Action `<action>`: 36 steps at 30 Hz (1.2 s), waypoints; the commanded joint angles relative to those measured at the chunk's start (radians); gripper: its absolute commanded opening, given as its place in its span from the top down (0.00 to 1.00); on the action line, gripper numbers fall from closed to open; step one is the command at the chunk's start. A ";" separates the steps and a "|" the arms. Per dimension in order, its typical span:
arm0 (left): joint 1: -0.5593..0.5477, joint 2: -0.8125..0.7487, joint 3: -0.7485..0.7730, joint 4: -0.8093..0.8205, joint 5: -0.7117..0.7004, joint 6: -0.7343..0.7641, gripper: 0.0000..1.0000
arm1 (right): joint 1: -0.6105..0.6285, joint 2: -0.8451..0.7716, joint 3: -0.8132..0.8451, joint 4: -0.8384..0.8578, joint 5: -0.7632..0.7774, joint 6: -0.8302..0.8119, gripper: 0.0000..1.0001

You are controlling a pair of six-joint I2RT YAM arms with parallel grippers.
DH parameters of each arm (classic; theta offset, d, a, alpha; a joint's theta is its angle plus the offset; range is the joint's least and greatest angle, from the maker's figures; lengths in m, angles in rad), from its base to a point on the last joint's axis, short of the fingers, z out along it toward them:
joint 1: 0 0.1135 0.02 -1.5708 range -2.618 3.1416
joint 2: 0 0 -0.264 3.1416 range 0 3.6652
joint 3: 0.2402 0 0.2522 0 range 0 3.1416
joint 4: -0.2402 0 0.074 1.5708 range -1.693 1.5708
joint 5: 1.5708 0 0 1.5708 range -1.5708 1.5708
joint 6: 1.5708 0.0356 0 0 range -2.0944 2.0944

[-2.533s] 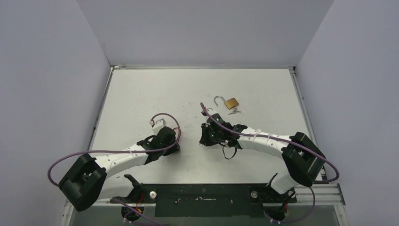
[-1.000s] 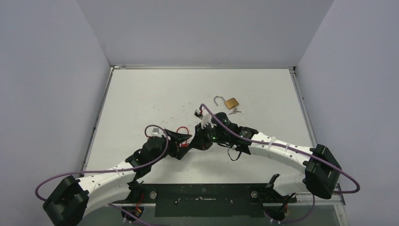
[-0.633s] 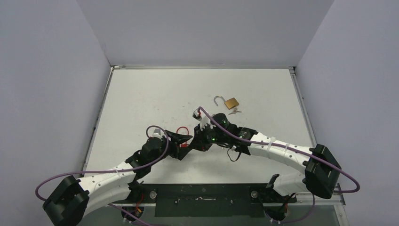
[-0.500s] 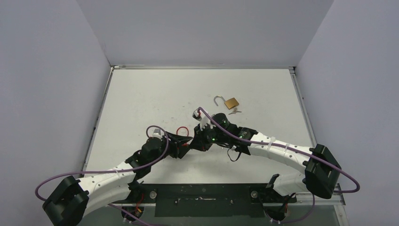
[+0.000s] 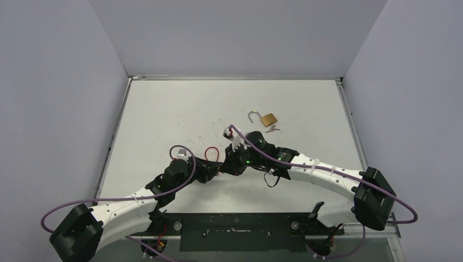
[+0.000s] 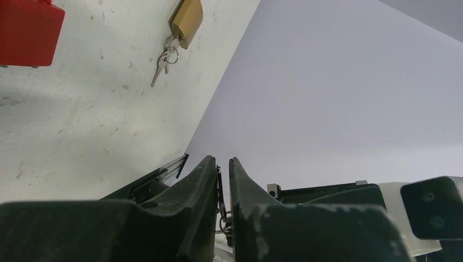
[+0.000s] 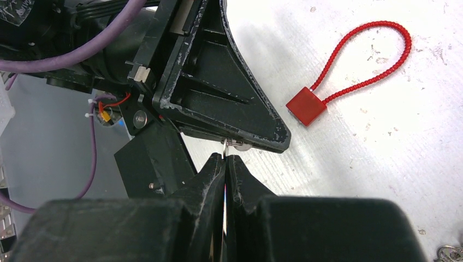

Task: Unlock with the key

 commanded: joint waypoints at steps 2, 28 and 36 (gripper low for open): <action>-0.003 -0.016 0.047 0.007 -0.020 0.036 0.91 | 0.008 -0.051 0.006 0.023 -0.009 -0.010 1.00; -0.005 0.018 0.283 0.296 -0.008 1.013 1.00 | -0.057 -0.346 -0.193 0.480 0.172 0.276 0.15; -0.004 0.026 0.404 0.419 0.232 1.174 1.00 | -0.060 -0.443 -0.196 0.671 0.257 0.306 0.14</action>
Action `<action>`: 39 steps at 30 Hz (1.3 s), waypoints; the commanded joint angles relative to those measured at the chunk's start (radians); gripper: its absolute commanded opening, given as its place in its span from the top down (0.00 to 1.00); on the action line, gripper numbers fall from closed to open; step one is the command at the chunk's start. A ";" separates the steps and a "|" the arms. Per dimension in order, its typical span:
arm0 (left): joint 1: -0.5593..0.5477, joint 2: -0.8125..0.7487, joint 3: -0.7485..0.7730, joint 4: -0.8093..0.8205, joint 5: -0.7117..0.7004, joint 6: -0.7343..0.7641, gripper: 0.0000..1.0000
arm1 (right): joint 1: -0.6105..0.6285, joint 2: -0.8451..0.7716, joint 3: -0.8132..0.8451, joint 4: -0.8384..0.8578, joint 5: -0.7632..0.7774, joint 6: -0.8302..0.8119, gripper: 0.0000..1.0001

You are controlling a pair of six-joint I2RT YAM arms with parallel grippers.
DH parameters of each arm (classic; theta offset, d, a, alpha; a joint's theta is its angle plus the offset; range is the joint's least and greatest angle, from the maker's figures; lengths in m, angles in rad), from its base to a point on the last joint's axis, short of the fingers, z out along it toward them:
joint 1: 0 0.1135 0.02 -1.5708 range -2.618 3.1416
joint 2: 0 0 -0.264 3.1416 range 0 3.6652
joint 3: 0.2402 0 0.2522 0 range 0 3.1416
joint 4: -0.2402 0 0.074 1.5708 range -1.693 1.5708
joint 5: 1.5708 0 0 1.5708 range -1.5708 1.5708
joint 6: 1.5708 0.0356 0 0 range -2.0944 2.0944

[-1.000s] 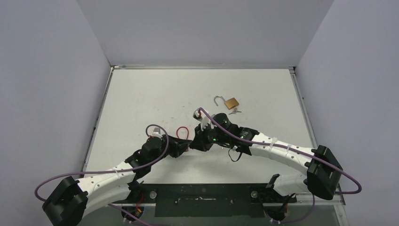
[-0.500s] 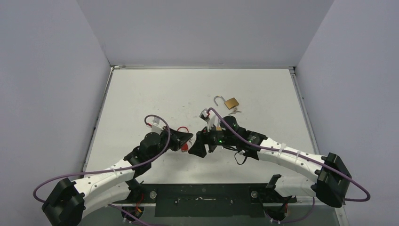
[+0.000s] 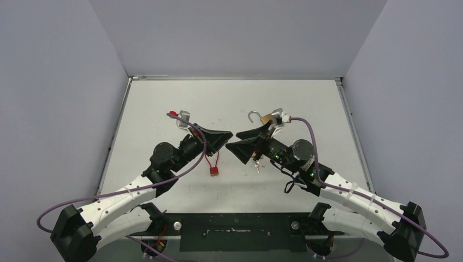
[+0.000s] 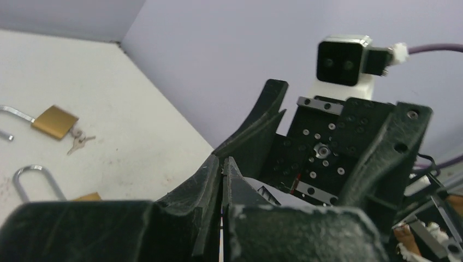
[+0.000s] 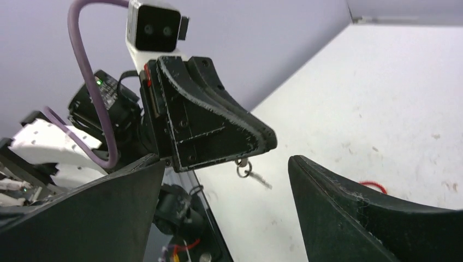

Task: Unlock with the key

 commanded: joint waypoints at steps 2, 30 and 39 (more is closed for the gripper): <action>-0.004 -0.006 0.097 0.156 0.185 0.147 1.00 | -0.005 -0.063 -0.005 0.244 0.030 0.014 0.16; -0.005 -0.041 0.084 0.315 0.149 -0.066 1.00 | -0.004 0.058 0.139 0.186 -0.188 0.034 0.53; -0.008 -0.036 0.078 0.323 0.150 -0.091 1.00 | -0.004 0.105 0.168 0.182 -0.254 0.028 0.60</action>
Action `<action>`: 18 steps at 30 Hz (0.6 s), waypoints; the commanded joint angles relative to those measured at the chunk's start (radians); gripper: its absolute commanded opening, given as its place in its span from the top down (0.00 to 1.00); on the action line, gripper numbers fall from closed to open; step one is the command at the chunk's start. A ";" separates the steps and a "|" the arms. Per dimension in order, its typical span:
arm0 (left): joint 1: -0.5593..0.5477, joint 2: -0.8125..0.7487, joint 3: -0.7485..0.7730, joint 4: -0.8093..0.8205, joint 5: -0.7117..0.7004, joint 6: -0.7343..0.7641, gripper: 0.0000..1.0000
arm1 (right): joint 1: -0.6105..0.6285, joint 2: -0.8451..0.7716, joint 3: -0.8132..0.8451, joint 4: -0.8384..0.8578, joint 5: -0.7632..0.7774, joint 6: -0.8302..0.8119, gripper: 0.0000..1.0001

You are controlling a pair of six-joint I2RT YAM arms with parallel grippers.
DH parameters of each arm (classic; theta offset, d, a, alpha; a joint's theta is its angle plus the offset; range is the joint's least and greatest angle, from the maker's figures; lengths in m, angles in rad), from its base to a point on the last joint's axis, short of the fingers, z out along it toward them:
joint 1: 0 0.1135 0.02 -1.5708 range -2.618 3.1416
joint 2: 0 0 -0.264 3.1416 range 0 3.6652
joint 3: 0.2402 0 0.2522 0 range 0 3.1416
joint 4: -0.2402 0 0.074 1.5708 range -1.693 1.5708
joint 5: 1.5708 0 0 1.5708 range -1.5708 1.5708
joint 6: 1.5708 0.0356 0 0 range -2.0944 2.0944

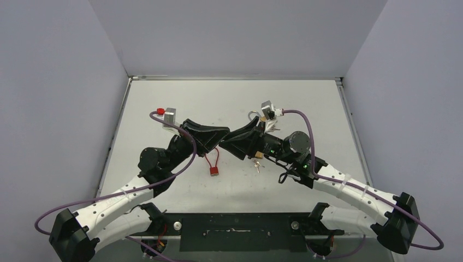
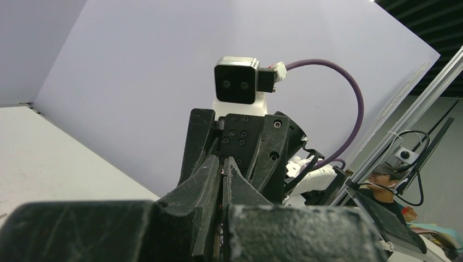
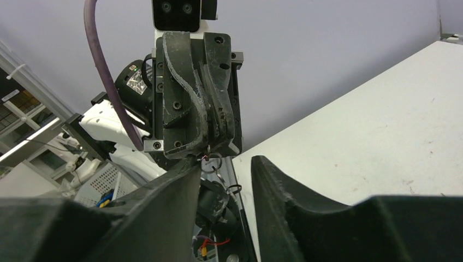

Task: Unlock with the key

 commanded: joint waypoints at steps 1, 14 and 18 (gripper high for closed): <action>-0.007 -0.005 0.018 0.065 0.011 -0.019 1.00 | -0.003 0.008 0.055 0.052 -0.051 -0.004 0.64; -0.007 -0.023 0.013 -0.002 -0.007 -0.080 0.86 | -0.004 -0.046 0.055 -0.060 -0.061 -0.122 1.00; -0.007 -0.018 0.004 -0.003 -0.001 -0.108 0.77 | -0.007 -0.068 0.051 -0.089 -0.058 -0.142 1.00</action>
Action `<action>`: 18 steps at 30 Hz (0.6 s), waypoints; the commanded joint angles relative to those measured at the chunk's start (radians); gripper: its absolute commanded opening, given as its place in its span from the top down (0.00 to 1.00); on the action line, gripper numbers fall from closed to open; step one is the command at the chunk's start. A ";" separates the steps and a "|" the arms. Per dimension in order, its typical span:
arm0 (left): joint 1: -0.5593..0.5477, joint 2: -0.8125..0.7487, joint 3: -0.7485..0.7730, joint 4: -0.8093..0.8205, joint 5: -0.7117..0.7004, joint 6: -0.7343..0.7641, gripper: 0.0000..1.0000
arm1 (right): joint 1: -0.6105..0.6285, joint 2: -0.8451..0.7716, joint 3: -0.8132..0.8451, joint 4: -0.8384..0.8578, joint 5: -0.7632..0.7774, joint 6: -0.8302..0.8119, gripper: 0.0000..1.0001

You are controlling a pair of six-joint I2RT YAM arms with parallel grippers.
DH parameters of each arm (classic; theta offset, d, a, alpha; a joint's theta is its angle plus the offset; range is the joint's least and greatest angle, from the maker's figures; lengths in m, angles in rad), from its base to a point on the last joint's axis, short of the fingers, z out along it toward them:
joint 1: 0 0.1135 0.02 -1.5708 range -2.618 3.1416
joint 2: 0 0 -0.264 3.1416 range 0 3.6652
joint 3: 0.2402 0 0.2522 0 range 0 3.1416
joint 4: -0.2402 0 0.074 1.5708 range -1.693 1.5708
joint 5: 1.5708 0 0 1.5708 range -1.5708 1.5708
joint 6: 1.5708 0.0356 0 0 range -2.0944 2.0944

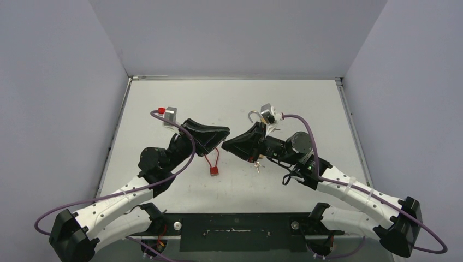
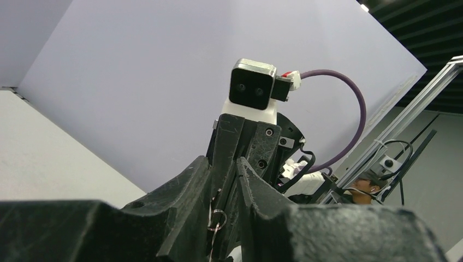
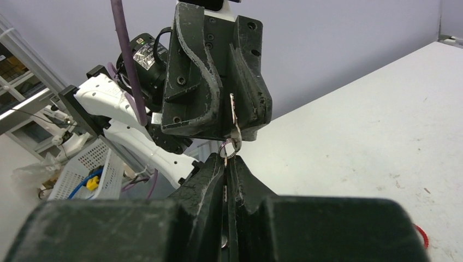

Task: Unlock with the key

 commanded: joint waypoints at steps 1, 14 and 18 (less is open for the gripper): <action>-0.007 -0.012 0.001 0.014 0.008 -0.039 0.79 | -0.008 -0.044 0.039 -0.011 0.000 -0.056 1.00; -0.005 -0.030 -0.004 -0.044 -0.035 -0.024 0.94 | -0.011 -0.066 0.035 -0.041 -0.008 -0.062 1.00; -0.004 -0.053 -0.019 -0.072 -0.089 -0.064 0.50 | -0.012 -0.073 0.029 -0.022 0.016 -0.058 1.00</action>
